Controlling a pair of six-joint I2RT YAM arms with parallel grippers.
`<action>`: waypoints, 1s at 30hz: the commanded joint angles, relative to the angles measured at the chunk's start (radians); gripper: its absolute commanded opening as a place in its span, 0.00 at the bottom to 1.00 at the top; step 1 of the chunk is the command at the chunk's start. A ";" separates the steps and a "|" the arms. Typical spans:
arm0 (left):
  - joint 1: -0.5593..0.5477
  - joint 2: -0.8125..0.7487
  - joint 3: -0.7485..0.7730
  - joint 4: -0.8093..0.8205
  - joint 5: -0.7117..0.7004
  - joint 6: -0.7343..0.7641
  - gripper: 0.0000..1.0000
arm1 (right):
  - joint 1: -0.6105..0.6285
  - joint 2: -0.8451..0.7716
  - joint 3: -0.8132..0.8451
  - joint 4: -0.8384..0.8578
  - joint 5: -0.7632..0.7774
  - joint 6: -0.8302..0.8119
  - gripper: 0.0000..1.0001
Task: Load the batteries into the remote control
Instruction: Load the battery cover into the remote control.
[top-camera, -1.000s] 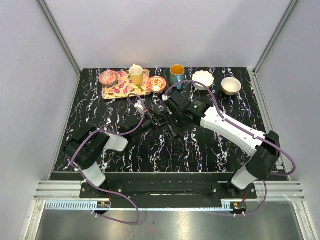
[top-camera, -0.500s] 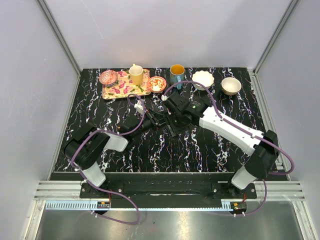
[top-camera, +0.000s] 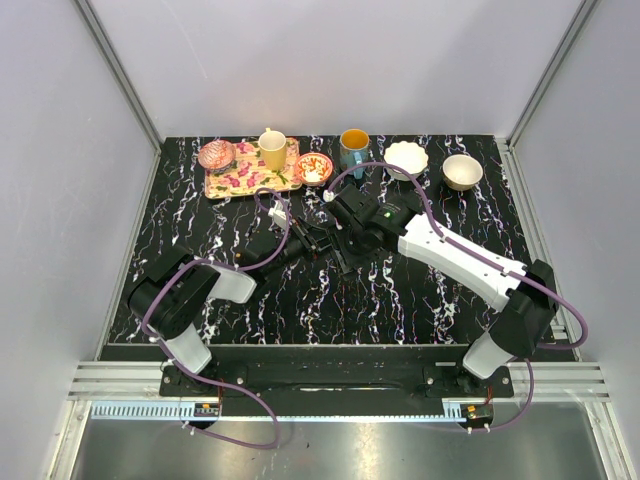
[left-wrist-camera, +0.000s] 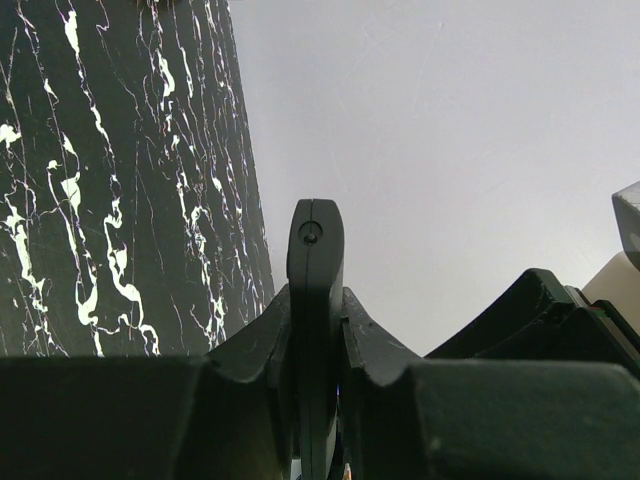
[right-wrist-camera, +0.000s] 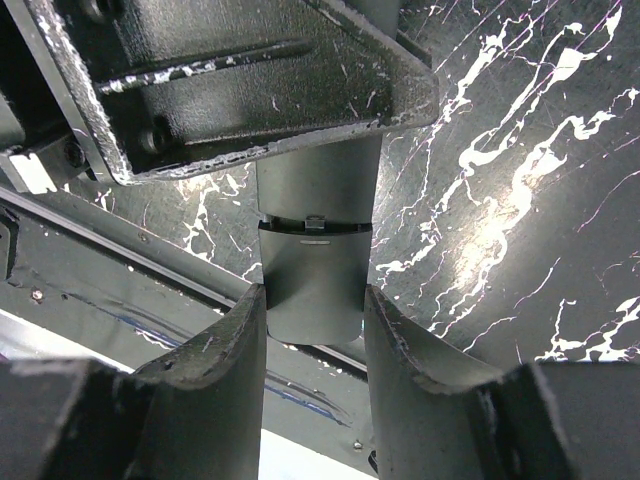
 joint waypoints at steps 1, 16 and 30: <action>-0.012 -0.040 0.007 0.099 -0.013 -0.032 0.00 | 0.011 0.014 0.003 0.027 0.028 0.008 0.12; -0.014 -0.035 0.005 0.119 -0.008 -0.040 0.00 | 0.011 0.030 0.011 0.021 0.044 0.007 0.30; -0.014 -0.017 0.002 0.136 -0.006 -0.048 0.00 | 0.011 0.024 0.016 0.018 0.062 0.011 0.44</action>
